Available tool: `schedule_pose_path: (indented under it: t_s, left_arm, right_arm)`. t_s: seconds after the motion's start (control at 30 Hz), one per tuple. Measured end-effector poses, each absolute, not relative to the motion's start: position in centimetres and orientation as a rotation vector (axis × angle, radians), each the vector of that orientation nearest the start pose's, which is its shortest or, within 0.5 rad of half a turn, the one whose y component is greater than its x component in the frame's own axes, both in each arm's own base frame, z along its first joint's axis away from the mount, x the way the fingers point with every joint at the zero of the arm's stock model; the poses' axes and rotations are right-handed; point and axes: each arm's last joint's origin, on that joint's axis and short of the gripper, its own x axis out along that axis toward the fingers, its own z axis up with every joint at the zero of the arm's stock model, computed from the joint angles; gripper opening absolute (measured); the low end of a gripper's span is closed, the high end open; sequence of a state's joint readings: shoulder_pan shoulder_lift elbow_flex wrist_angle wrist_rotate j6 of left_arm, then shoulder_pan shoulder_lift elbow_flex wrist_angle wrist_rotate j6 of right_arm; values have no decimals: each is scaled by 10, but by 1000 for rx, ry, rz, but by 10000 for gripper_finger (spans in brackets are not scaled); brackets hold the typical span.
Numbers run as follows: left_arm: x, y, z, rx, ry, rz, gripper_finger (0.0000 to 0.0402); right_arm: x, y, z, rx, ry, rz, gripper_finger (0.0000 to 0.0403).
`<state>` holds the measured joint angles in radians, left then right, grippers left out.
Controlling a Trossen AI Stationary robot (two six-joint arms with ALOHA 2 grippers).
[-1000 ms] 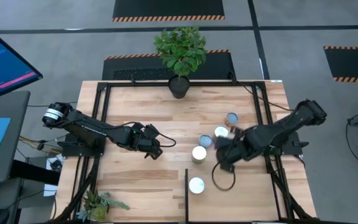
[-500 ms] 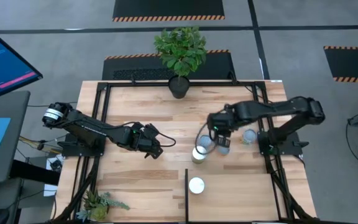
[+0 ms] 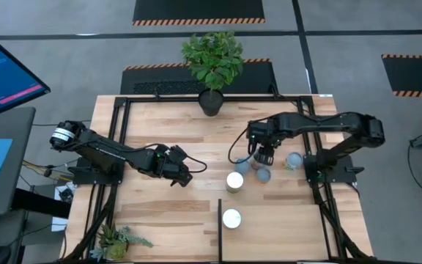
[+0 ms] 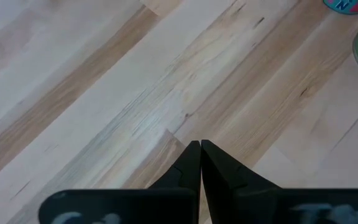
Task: Pick and place cans onto a shelf
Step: Put the canned tomatoes on the shelf
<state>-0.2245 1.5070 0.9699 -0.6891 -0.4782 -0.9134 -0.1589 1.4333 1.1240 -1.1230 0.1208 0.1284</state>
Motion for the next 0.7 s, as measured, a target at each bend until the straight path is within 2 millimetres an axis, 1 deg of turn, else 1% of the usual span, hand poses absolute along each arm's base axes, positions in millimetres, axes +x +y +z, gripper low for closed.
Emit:
schedule_pose_path:
  t_s: [0.17, 0.37, 0.53, 0.63, 0.7]
  left_arm:
    - [272, -48, 205, -384, 937, 706, 0]
    - [272, -48, 205, -393, 934, 712, 0]
    - [272, -48, 205, -394, 934, 712, 0]
    - [272, -48, 205, -393, 934, 711, 0]
    - [272, -48, 205, -393, 934, 711, 0]
  right_arm:
    - [239, -48, 247, 169, 1378, -318, 197]
    - [235, -51, 228, 206, 1384, -307, 195]
    - [235, -52, 225, 217, 1362, -314, 193]
    - [238, -52, 225, 242, 1338, -321, 180]
    - [238, -52, 225, 273, 1336, -327, 160]
